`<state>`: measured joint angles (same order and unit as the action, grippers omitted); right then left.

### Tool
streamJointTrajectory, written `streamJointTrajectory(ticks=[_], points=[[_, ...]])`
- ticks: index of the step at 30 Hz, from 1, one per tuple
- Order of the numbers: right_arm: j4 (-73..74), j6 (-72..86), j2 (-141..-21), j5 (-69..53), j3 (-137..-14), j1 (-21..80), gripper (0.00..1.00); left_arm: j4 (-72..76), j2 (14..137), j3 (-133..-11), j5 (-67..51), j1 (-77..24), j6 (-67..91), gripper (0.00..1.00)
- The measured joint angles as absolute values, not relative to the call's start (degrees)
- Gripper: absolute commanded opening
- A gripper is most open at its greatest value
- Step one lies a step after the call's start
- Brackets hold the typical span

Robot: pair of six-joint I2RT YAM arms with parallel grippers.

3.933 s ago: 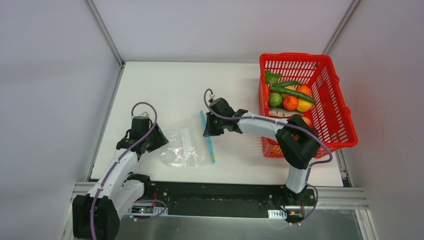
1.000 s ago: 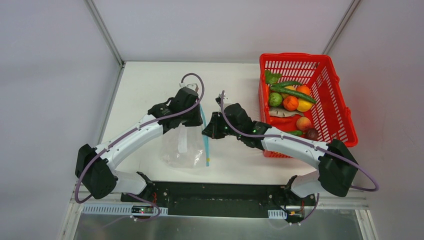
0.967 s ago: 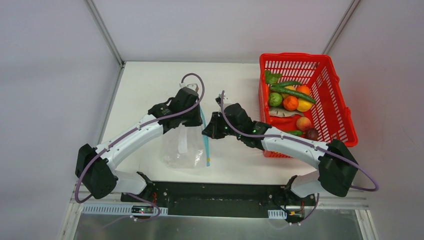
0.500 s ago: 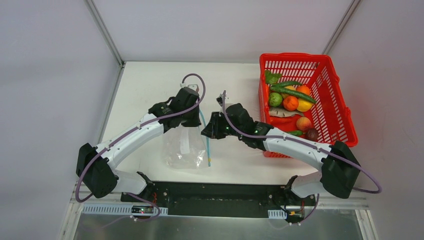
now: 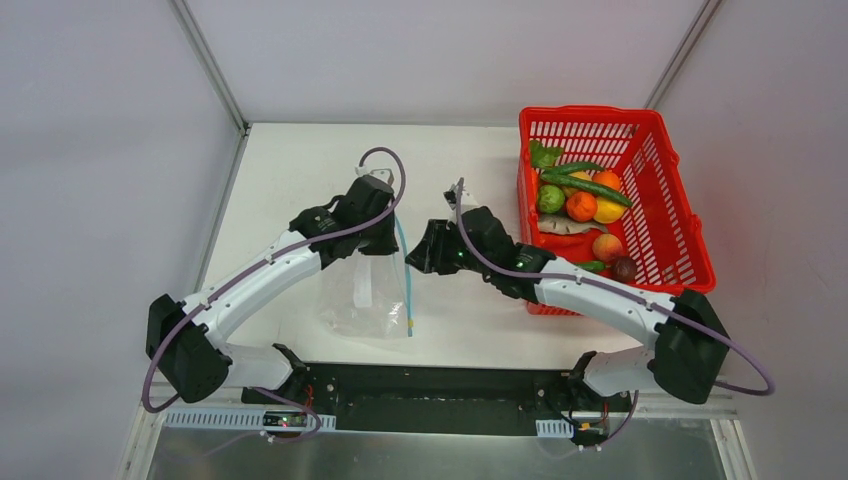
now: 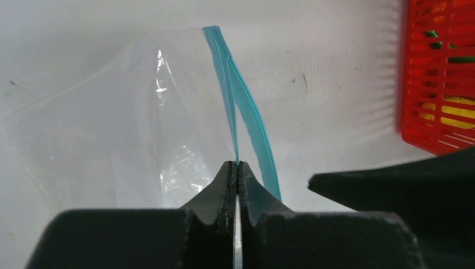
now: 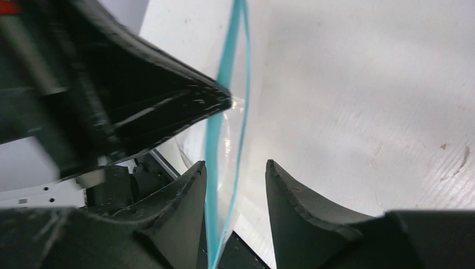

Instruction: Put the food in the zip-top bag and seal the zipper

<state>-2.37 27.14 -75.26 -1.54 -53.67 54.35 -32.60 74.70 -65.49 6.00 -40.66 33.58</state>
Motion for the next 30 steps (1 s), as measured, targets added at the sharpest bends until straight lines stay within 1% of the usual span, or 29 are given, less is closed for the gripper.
streamJointTrajectory(ticks=[5,12,14,21,22,23,24,26,28,30], points=[[-0.97,28.10,-79.42,-3.07,-53.67,54.35,0.44,-33.39,73.01,-65.49,5.98,-41.25,33.58,0.00],[-0.45,28.42,-81.80,-4.95,-55.46,54.35,0.41,-33.85,72.90,-65.87,5.43,-41.34,33.58,0.00],[-0.36,28.53,-81.95,-4.99,-56.12,54.35,0.37,-34.48,72.90,-66.19,5.43,-41.60,33.54,0.00],[-0.10,28.82,-83.31,-4.51,-57.91,54.35,0.08,-35.33,72.90,-67.35,3.90,-42.04,32.56,0.00],[-0.12,28.99,-83.74,-4.51,-58.11,54.35,0.03,-35.35,72.90,-67.46,3.51,-42.04,32.27,0.02],[-0.10,29.28,-84.12,-4.51,-58.28,54.35,0.00,-35.48,72.90,-67.57,3.40,-42.06,31.99,0.05],[-0.14,29.58,-84.44,-4.49,-58.30,54.35,0.00,-35.59,72.90,-67.64,3.29,-42.06,31.75,0.10],[-0.16,30.48,-84.84,-4.49,-58.30,54.35,0.00,-36.03,72.90,-67.68,3.33,-42.06,31.11,0.23],[-0.40,31.66,-84.93,-4.49,-58.28,54.35,0.00,-36.56,72.86,-67.68,3.62,-42.06,30.59,0.30],[-1.34,33.54,-84.93,-4.40,-58.28,54.35,0.00,-36.75,72.60,-67.68,3.95,-42.13,30.41,0.40]])
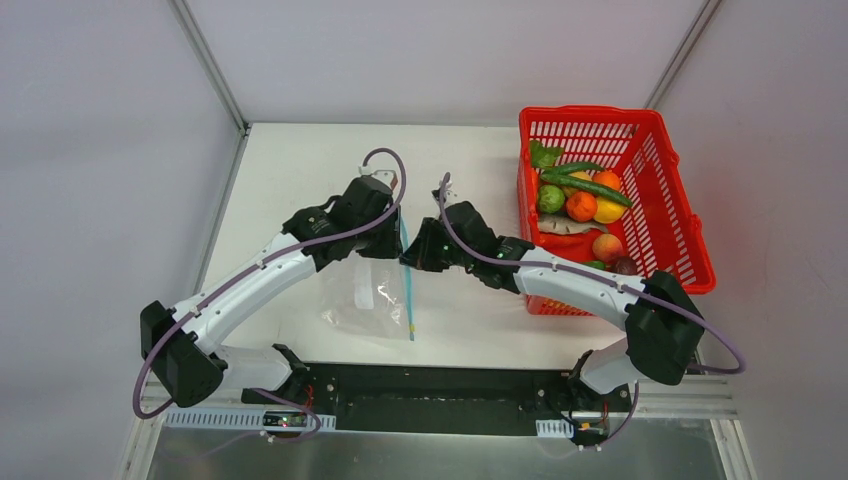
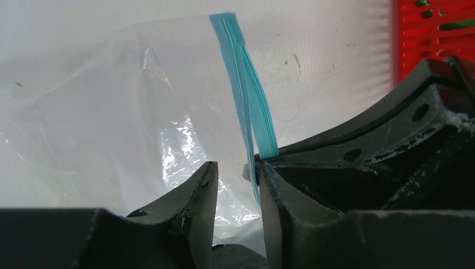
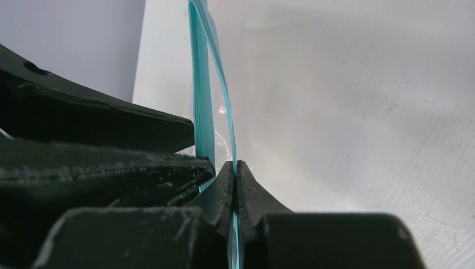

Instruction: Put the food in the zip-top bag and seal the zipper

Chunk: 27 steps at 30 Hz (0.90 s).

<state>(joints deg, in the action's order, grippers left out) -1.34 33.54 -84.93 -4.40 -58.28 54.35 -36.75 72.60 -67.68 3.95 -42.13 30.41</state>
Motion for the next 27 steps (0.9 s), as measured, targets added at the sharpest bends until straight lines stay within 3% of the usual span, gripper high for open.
streamJointTrajectory(ticks=[4,14,27], points=[[-3.84,37.65,-84.93,-3.66,-57.91,54.35,0.00,-36.95,71.26,-67.68,5.39,-43.72,30.37,0.46],[-8.16,47.31,-84.93,-1.91,-54.87,53.63,0.00,-36.29,62.92,-60.69,12.43,-48.45,32.40,0.38],[-9.28,50.37,-84.01,-1.19,-54.85,52.95,0.00,-31.35,57.95,-55.94,12.45,-49.19,33.78,0.44]])
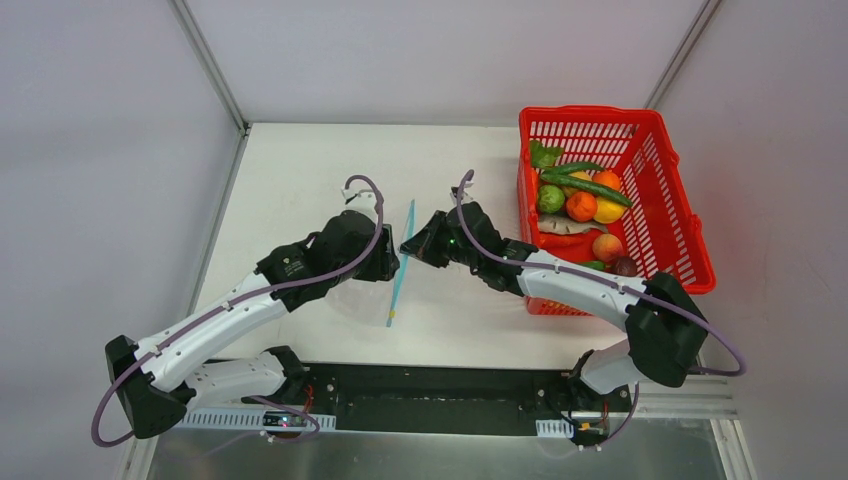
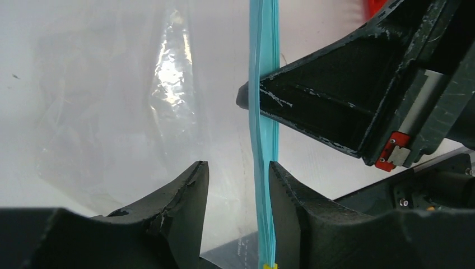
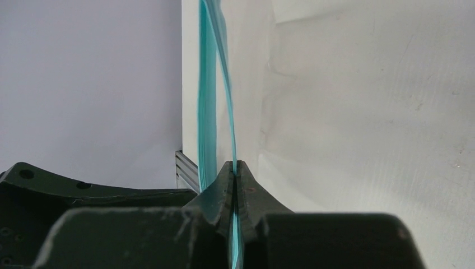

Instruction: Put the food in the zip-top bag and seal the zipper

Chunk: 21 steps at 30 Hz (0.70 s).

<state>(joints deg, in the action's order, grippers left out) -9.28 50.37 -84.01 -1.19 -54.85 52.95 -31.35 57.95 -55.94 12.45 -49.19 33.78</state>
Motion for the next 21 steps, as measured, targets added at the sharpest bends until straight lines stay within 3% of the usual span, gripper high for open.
streamJointTrajectory(ticks=[17,21], points=[[-9.19,50.50,-83.90,-0.36,-54.81,52.66,0.00,-31.92,62.52,-55.88,13.89,-50.11,33.71,0.34],[-9.19,50.48,-83.90,-1.17,-54.81,52.58,0.00,-32.49,63.77,-56.01,14.70,-51.05,33.65,0.19]])
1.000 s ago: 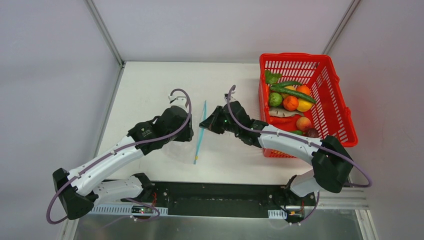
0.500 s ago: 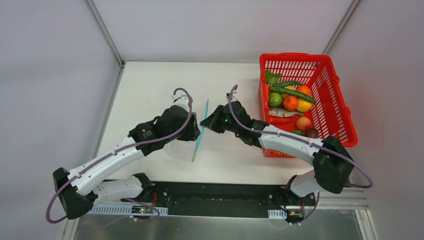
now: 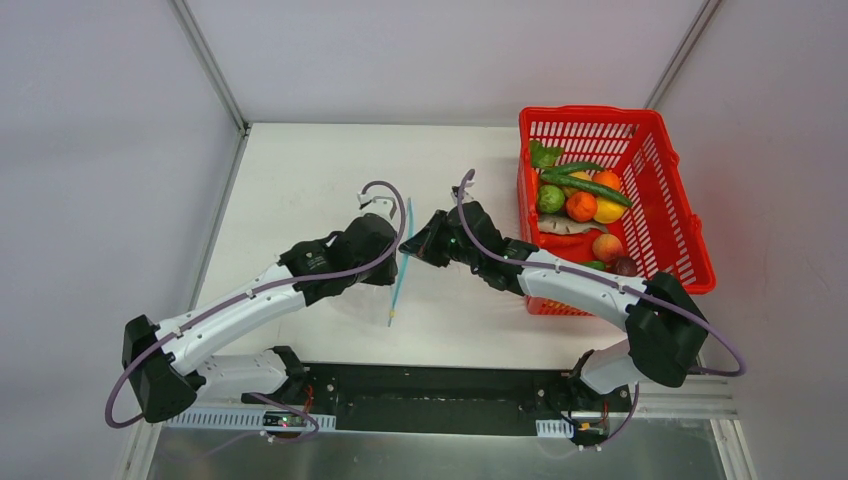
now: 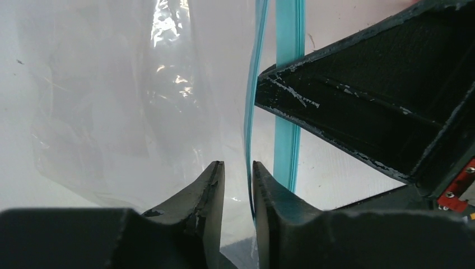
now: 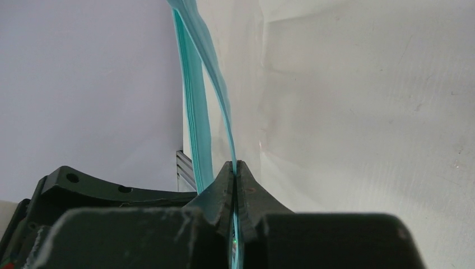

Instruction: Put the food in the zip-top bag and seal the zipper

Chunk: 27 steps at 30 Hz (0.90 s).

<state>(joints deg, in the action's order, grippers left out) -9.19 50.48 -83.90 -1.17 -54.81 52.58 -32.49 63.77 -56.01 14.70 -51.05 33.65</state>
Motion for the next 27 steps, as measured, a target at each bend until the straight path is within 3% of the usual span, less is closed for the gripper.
streamJointTrajectory(ticks=[3,4,18,27], points=[[-9.17,50.35,-83.90,-1.39,-54.81,52.58,0.00,-33.15,64.12,-56.80,15.70,-51.44,33.67,0.02],[-9.15,50.26,-83.90,-1.34,-54.81,52.58,0.00,-33.41,64.25,-57.19,16.01,-51.44,33.65,0.00],[6.02,36.82,-83.94,6.02,-58.30,52.51,0.00,-44.88,60.07,-64.82,33.61,-51.44,35.40,0.00],[9.19,31.75,-85.21,0.12,-63.35,52.47,0.05,-43.92,58.83,-62.98,32.12,-51.44,37.39,0.00]])
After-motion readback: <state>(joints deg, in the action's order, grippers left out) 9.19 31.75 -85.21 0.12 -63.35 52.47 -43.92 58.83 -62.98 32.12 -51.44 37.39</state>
